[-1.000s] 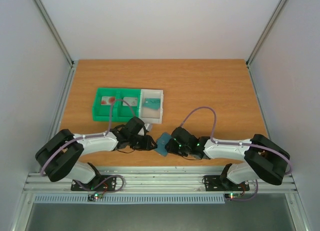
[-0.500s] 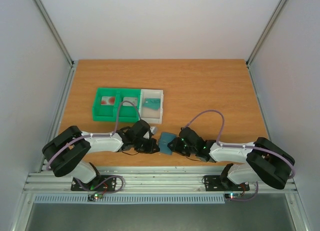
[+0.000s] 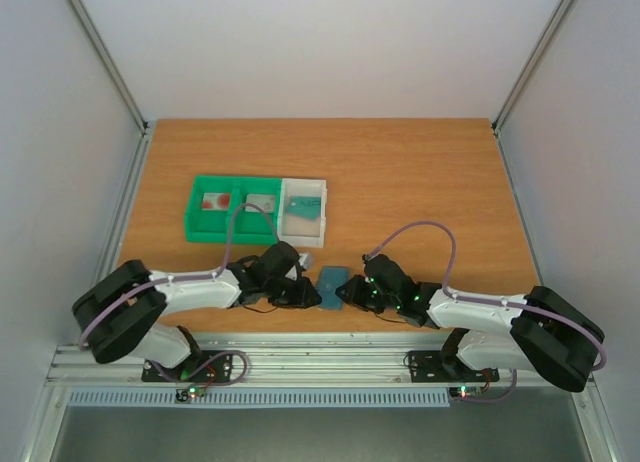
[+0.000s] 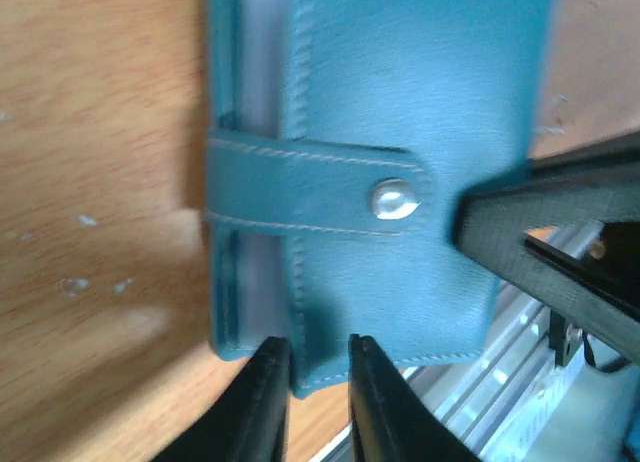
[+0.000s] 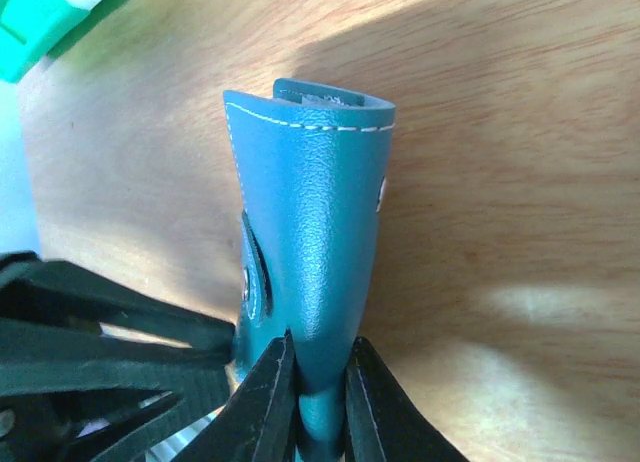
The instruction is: Take the credit cards out of the card holder
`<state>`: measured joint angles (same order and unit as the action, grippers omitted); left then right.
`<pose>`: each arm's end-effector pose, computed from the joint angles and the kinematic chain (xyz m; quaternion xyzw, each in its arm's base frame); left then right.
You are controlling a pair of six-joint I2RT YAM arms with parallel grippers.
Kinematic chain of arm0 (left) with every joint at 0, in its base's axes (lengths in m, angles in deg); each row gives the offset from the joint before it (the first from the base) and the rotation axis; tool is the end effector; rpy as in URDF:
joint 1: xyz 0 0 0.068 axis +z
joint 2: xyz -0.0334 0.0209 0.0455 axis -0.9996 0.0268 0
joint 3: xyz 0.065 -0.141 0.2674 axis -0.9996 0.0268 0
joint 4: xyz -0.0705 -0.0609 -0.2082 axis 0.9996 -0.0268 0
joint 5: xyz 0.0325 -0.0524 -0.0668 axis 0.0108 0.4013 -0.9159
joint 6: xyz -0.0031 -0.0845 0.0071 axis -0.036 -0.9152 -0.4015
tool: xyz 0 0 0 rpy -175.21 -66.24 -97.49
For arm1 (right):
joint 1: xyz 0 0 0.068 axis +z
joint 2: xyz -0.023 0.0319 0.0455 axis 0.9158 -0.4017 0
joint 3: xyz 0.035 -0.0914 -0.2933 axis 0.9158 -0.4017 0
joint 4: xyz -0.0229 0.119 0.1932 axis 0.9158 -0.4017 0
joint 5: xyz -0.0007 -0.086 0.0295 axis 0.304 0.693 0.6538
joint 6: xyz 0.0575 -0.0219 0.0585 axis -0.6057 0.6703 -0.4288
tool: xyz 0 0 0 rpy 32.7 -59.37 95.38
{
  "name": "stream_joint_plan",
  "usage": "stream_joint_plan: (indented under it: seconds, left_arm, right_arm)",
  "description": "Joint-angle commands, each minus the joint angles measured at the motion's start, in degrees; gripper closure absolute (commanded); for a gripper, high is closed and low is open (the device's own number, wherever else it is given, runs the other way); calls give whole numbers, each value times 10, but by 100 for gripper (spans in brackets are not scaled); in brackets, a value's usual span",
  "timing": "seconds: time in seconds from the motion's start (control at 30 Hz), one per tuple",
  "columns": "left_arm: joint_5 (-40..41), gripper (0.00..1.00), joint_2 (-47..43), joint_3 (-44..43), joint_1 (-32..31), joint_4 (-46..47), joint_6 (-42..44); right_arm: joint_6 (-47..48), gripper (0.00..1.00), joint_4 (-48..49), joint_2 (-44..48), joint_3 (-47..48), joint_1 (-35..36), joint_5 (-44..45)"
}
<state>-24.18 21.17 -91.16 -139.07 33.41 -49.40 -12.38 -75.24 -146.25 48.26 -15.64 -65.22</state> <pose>0.1337 -0.2095 0.1693 0.0939 0.9257 -0.3614 0.0596 0.1178 0.1637 0.1709 -0.1325 0.9027 0.3371 0.2325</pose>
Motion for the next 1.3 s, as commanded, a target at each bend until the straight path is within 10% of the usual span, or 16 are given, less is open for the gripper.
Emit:
stream_joint_plan:
  seconds: [0.0, 0.27, 1.27]
  left_arm:
    - [34, 75, -86, -7, -4, -28, -18]
    - [69, 54, -170, -56, -4, -129, 12]
    - [13, 56, -50, -30, -4, -70, 3]
  right_arm:
    - [32, 99, -45, 20, 25, 4, -39]
    - [104, 99, -153, 22, 98, 11, -83]
    - [90, 99, -213, 5, 145, 60, -30]
